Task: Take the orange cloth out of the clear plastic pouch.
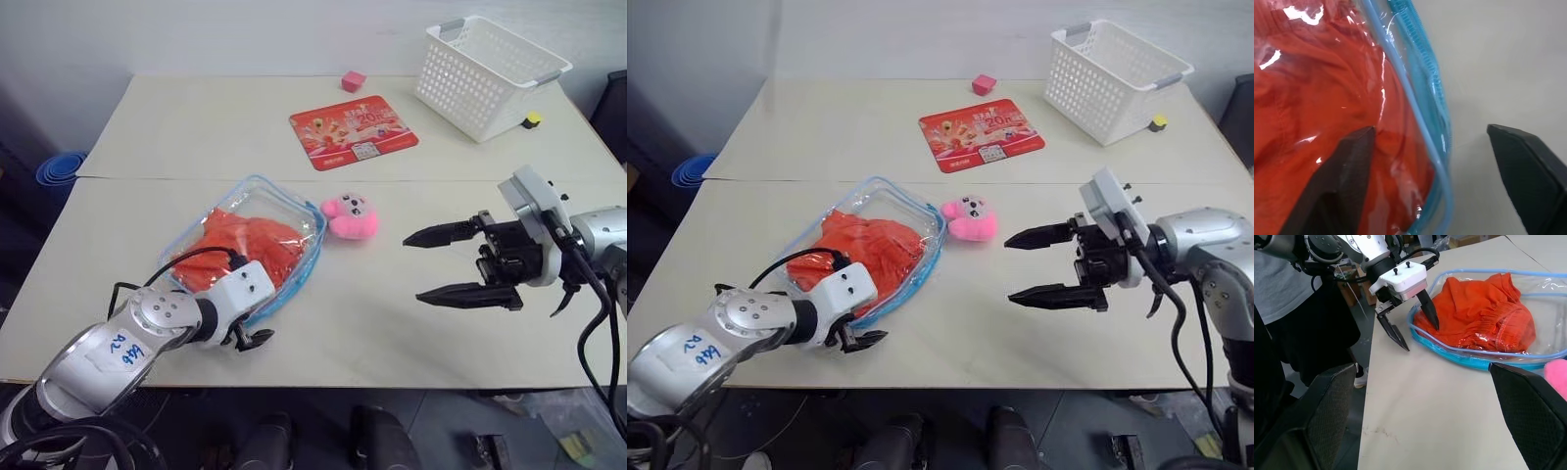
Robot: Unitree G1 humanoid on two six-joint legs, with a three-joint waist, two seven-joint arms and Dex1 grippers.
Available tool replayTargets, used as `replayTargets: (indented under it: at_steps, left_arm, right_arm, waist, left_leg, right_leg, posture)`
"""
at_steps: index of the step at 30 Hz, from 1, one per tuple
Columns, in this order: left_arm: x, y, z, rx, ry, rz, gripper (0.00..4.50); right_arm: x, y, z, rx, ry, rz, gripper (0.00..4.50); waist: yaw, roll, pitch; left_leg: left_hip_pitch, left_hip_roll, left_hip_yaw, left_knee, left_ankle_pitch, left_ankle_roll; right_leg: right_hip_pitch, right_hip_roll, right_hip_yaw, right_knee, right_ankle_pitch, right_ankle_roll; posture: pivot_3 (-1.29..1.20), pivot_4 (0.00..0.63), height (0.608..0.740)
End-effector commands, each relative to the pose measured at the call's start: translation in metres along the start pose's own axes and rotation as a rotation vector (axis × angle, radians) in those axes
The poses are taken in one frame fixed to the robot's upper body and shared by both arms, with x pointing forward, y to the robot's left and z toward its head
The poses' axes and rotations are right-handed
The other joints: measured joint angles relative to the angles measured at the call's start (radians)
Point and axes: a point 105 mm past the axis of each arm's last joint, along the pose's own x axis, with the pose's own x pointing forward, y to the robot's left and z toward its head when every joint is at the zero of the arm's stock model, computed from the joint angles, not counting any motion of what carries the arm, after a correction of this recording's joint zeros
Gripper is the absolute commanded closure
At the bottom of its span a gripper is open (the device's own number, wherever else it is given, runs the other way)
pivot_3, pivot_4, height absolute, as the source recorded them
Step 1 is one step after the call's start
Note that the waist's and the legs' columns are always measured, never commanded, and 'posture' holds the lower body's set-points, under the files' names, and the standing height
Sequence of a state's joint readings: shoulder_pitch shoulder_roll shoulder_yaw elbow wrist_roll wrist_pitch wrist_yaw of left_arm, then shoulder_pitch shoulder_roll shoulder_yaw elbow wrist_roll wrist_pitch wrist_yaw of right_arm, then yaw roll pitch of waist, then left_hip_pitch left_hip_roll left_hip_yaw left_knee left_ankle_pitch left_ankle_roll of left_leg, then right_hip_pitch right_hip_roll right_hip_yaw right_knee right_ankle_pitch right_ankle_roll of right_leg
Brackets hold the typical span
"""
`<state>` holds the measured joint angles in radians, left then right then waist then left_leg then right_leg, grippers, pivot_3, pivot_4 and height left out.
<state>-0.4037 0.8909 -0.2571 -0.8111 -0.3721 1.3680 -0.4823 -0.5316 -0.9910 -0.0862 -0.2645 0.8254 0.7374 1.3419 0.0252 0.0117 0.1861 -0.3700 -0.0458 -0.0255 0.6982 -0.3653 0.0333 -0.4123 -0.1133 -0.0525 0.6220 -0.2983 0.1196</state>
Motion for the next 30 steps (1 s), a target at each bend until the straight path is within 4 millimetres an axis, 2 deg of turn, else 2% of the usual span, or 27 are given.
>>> replayTargets:
  at_steps: [1,10,17,21,24,30]
  left_arm:
    - [0.001,0.001,-0.005,0.026,0.020,0.011,1.83]
    - [0.002,0.008,-0.012,0.053,0.039,0.033,4.49]
    - [0.003,0.010,0.005,0.266,-0.099,0.000,4.49]
    - [-0.009,0.005,0.029,0.574,-0.322,-0.131,4.49]
    - [-0.013,0.006,0.031,0.779,-0.415,-0.220,4.49]
    - [0.001,0.024,0.034,1.116,-0.475,-0.237,4.49]
  right_arm:
    - [-0.003,0.004,0.008,-0.044,-0.014,0.004,0.00]
    - [-0.007,0.004,0.005,-0.048,-0.015,-0.024,0.00]
    - [-0.011,0.003,0.002,-0.043,-0.018,-0.048,0.00]
    - [-0.014,0.004,-0.002,-0.039,-0.009,-0.057,0.00]
    - [-0.017,0.003,-0.007,-0.038,0.005,-0.074,0.00]
    - [-0.027,0.001,-0.016,-0.021,0.025,-0.138,0.00]
  waist:
    - [0.000,0.000,0.000]
    - [0.000,0.000,0.000]
    - [0.000,0.000,0.000]
    - [0.006,0.000,0.000]
    - [0.003,0.000,0.000]
    - [0.002,0.000,0.000]
  left_leg:
    - [0.000,0.000,0.000,0.000,0.000,0.000]
    - [0.000,0.000,0.000,0.000,0.000,0.000]
    - [0.000,0.000,0.000,0.000,0.000,0.000]
    - [0.000,-0.001,0.000,0.000,0.000,0.000]
    - [0.000,-0.001,0.000,0.000,0.000,0.000]
    - [0.000,-0.001,0.001,0.001,0.000,0.000]
  right_leg:
    - [0.000,0.000,0.000,0.000,0.000,0.000]
    - [0.000,0.000,0.000,0.000,0.000,0.000]
    - [0.000,0.000,0.000,0.000,0.000,0.000]
    - [0.000,-0.001,-0.001,-0.002,0.000,0.000]
    - [0.000,-0.001,-0.002,-0.003,0.000,0.000]
    - [0.000,-0.001,-0.004,-0.002,0.000,0.000]
  posture:
    - [0.00,0.150,0.740]
    - [0.00,0.150,0.740]
    - [0.00,0.150,0.740]
    - [0.00,0.150,0.740]
    - [0.00,0.150,0.740]
    - [0.00,0.150,0.740]
